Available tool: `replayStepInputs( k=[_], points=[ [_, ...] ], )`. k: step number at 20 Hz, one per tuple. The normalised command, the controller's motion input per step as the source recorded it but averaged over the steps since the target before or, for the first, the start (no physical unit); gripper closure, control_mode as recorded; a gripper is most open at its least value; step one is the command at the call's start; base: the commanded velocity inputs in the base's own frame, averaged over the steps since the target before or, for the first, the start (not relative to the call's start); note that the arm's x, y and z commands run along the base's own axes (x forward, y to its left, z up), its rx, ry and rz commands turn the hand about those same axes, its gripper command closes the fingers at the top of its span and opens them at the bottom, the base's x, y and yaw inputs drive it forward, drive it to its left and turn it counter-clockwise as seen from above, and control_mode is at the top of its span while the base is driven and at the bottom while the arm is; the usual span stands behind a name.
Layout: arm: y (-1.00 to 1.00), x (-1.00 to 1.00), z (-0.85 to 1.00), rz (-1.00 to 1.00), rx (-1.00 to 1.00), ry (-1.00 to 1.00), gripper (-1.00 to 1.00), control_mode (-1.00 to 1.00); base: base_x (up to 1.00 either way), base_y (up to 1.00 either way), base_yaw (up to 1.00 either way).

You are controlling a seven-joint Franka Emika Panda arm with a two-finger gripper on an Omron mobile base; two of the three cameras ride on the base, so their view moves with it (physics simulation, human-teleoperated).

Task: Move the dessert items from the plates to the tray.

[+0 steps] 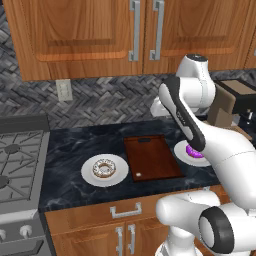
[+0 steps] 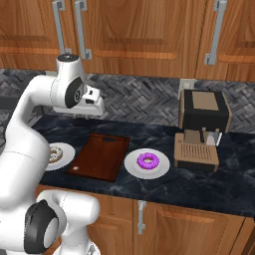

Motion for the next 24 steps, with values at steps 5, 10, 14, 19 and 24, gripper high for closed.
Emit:
replayStepInputs(
  k=[5,10,14,19,24],
  points=[
    [-0.09,-0.08,-0.13,-0.01,-0.01,0.06,-1.0,-1.0,0.0,0.0,0.0],
    [-0.24,-0.02,-0.29,-0.02,-0.03,0.11,-1.0,-1.0,0.0,0.0,0.0],
    [-0.36,0.0,-0.26,0.0,-0.04,0.04,-1.0,-1.0,0.0,0.0,0.0],
    [-0.28,0.06,-0.53,0.0,0.0,0.0,-1.0,-1.0,0.0,0.0,0.0],
    [-0.06,0.25,-0.34,0.0,0.0,0.0,-1.0,-1.0,0.0,0.0,0.0]
  ],
)
